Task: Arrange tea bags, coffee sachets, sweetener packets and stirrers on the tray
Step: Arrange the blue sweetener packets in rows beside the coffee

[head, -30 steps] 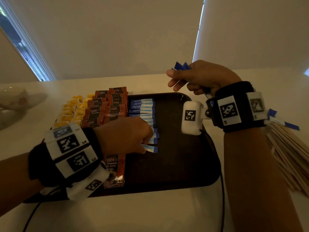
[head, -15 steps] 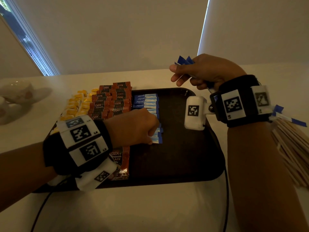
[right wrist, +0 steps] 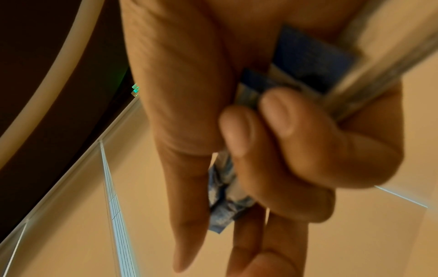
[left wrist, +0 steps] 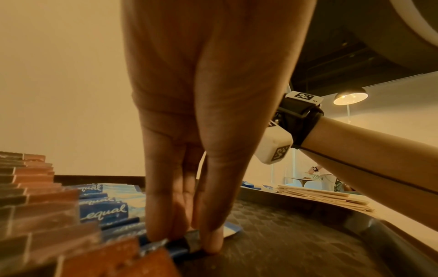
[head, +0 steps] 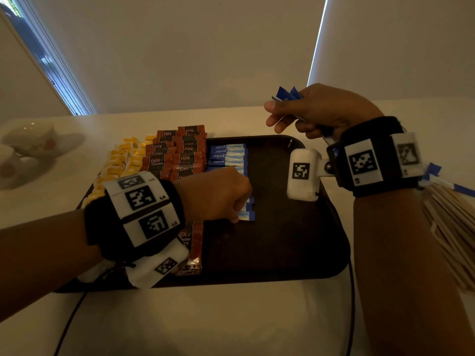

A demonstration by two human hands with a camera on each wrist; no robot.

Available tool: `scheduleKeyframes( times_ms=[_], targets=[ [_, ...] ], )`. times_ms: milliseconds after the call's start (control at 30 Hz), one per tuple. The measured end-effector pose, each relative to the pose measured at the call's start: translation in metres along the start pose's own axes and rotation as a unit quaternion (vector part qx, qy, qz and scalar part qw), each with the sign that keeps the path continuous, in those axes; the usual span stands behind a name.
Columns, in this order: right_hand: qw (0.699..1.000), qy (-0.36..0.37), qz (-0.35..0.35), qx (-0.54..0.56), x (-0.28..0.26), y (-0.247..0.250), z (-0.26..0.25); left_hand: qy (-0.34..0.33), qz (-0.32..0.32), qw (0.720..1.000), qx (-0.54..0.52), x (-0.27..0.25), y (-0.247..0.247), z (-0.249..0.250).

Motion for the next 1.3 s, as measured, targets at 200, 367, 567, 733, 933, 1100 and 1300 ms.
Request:
scheduleKeyframes(
  times_ms=[200,367,567,733,933,1100,1300],
  targets=[
    [1.0,0.004,-0.006,-0.001,0.002,-0.001,0.0,0.021,-0.012,1.0,0.005,0.0,0.002,-0.006],
    [0.998,0.017,-0.048,-0.032,0.002,-0.009,-0.003,0.064,0.134,0.988,-0.044,-0.019,0.057,-0.008],
    [0.985,0.033,-0.14,-0.094,0.003,-0.033,-0.009,0.011,0.3,0.876,-0.376,-0.036,0.098,-0.029],
    [0.979,0.047,-0.176,-0.086,0.0,-0.043,-0.014,-0.016,0.295,0.867,-0.4,-0.031,0.094,-0.025],
    [0.982,0.06,-0.177,0.0,0.0,-0.029,-0.01,-0.013,0.303,0.847,-0.436,-0.039,0.094,-0.036],
    [0.975,0.085,-0.203,0.001,-0.003,-0.028,-0.012,-0.028,0.297,0.834,-0.464,-0.037,0.093,-0.034],
    [0.974,0.084,-0.212,-0.004,-0.004,-0.029,-0.01,-0.029,0.292,0.848,-0.442,-0.037,0.096,-0.03]
  ],
)
Point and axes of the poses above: each hand's wrist, its own x-axis towards the middle knuckle, its own y-axis out of the back of the hand, z = x × y, the point moved 6 cm from there along x, towards the middle knuckle, and after that the axes turned 9 degrees about -z, right-handed, at the moved point
